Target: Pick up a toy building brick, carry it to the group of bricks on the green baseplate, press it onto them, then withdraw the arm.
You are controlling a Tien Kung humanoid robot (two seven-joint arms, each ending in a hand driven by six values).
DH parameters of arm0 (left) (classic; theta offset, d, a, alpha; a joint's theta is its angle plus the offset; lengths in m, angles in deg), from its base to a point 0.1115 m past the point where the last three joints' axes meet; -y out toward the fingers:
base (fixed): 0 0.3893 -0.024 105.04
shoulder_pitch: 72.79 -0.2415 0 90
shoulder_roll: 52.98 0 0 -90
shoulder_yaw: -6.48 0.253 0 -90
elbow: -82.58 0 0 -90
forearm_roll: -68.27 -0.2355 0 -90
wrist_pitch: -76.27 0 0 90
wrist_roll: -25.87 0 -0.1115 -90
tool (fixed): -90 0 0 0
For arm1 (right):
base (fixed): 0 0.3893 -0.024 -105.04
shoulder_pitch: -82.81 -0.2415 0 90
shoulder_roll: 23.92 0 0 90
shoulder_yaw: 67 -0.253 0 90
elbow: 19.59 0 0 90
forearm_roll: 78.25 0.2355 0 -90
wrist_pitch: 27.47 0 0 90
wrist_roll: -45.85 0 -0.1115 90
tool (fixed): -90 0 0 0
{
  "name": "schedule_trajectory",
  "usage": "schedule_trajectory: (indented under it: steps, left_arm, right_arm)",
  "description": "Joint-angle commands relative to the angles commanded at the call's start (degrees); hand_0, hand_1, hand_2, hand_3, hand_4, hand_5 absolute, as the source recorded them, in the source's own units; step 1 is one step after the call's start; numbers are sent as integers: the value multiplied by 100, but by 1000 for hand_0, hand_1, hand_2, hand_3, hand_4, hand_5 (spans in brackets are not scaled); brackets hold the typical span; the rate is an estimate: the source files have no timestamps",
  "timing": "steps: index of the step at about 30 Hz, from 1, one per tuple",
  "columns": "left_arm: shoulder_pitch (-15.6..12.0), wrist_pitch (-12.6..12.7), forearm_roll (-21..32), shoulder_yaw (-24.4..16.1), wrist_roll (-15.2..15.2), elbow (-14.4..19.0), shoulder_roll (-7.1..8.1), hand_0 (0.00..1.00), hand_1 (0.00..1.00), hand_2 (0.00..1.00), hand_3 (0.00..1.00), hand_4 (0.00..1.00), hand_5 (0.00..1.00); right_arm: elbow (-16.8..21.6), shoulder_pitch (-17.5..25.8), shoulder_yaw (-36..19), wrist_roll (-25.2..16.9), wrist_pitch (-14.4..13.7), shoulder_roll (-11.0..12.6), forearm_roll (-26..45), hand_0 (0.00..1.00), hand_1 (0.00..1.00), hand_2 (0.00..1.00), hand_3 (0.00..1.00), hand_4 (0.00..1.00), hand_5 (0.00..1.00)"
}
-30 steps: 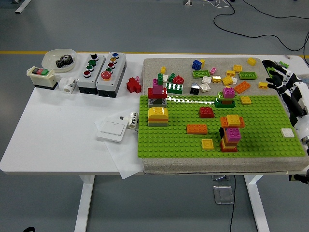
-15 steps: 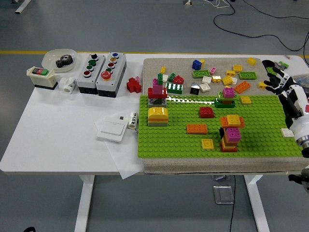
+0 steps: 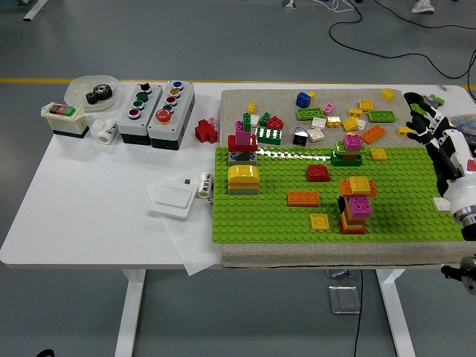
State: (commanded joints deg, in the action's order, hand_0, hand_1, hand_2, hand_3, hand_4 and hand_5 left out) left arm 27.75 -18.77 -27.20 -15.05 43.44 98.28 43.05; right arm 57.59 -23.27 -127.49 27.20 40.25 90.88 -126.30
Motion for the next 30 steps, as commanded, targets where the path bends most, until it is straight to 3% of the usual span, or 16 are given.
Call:
schedule_trajectory:
  steps: [11,12,15,23,30]
  left_arm:
    - [36,43,166,96,-38,-18,2,528,613,676,597,638,743]
    - [39,51,183,108,-40,-19,4,529,613,674,596,637,742]
    - [40,58,195,112,-42,-25,8,529,613,674,596,637,742]
    - [39,31,177,115,-26,-29,11,529,609,672,596,634,739]
    - [58,11,138,85,-24,-33,11,528,608,673,594,628,735]
  right_arm:
    - [27,-75,7,-680,-596,-21,624,799,780,856,936,973,690]
    - [40,-88,1,-728,-633,-13,663,760,751,829,935,939,636]
    - [54,-108,-12,-779,-669,-12,644,760,751,829,935,939,636]
    - [37,-112,43,-891,-709,-156,287,753,745,828,930,933,616]
    - [150,-95,126,-1014,-768,-166,-593,753,746,834,931,918,601]
